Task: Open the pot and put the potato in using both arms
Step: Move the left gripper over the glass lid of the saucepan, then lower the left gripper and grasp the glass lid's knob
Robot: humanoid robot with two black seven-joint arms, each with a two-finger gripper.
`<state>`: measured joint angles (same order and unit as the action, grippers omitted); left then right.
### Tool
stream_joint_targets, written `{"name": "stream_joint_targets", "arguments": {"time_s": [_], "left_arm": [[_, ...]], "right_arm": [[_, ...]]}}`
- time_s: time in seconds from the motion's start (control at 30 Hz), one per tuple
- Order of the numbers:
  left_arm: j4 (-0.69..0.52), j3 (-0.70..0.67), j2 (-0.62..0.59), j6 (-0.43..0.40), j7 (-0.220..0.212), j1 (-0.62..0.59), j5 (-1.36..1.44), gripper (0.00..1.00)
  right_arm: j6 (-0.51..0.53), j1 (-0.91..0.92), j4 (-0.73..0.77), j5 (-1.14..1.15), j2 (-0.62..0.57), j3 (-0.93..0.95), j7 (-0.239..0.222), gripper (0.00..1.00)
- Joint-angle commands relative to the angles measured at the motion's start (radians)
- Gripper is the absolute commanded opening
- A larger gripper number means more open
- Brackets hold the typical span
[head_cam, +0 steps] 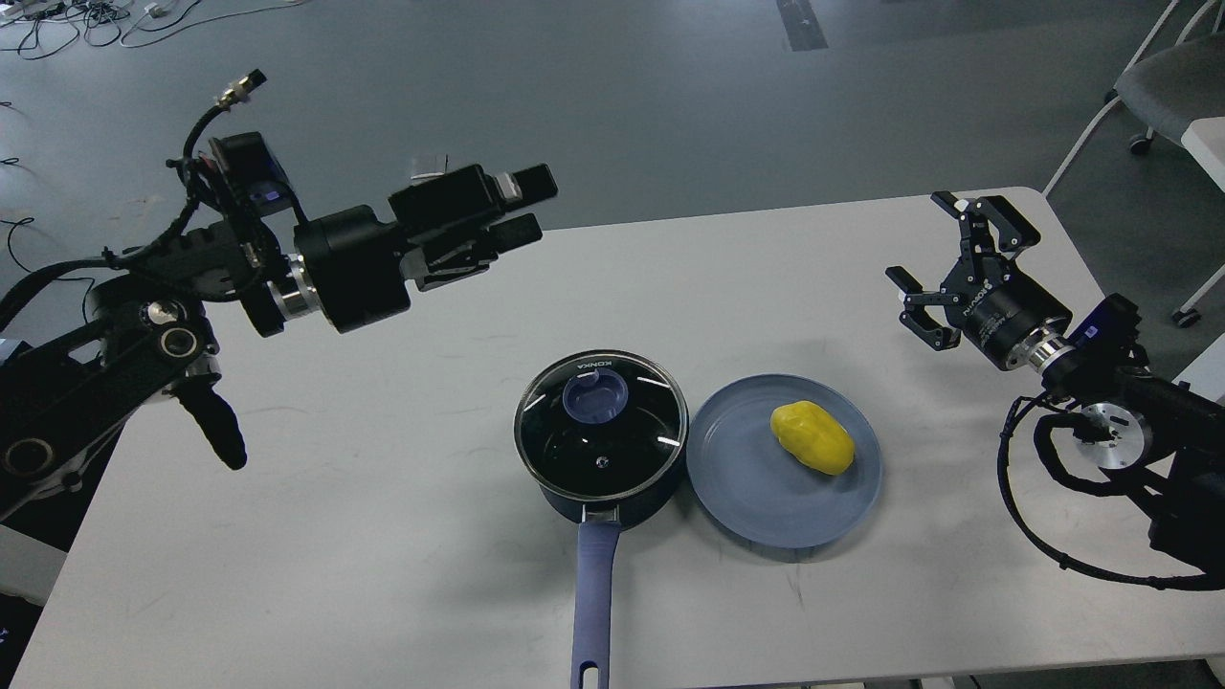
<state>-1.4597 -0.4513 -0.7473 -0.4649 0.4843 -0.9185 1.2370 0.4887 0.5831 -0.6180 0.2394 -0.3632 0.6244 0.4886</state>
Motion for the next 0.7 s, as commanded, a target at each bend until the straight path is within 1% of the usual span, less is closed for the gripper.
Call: {"name": "stream_joint_targets", "arguments": {"time_s": [0.0, 0.03, 0.1, 0.17, 0.23, 0.33, 0.4, 0.53, 0.67], "left_arm": [[-0.099, 0.013, 0.006, 0.003, -0.003, -0.003, 0.344, 0.98], [-0.099, 0.014, 0.012, 0.003, -0.004, 0.0, 0.451, 0.98], [-0.088, 0.014, 0.017, 0.005, -0.006, 0.0, 0.554, 0.98], [-0.036, 0.019, 0.087, 0.009, -0.006, 0.003, 0.698, 0.98], [-0.012, 0.029, 0.127, 0.014, -0.007, 0.006, 0.767, 0.98], [0.031, 0.049, 0.154, 0.02, -0.009, 0.009, 0.849, 0.98], [0.057, 0.065, 0.183, 0.044, -0.009, 0.007, 0.884, 0.98], [0.091, 0.1, 0.21, 0.055, -0.012, 0.01, 0.891, 0.98], [0.11, 0.108, 0.223, 0.058, -0.012, 0.013, 0.892, 0.98]], "right_arm": [[0.0, 0.001, 0.0, 0.0, 0.003, 0.0, 0.0, 1.0], [0.0, 0.001, 0.0, 0.0, 0.003, 0.0, 0.0, 1.0], [0.0, 0.001, 0.0, 0.0, 0.003, 0.0, 0.0, 1.0], [0.0, 0.001, 0.0, 0.001, 0.004, -0.002, 0.0, 1.0], [0.0, 0.001, 0.0, 0.001, 0.006, -0.002, 0.0, 1.0], [0.0, 0.001, 0.0, 0.001, 0.006, -0.002, 0.0, 1.0], [0.0, 0.003, 0.0, 0.001, 0.006, -0.002, 0.0, 1.0], [0.0, 0.001, 0.0, 0.001, 0.004, -0.002, 0.0, 1.0], [0.0, 0.0, 0.0, 0.001, 0.0, -0.002, 0.0, 1.0]]}}
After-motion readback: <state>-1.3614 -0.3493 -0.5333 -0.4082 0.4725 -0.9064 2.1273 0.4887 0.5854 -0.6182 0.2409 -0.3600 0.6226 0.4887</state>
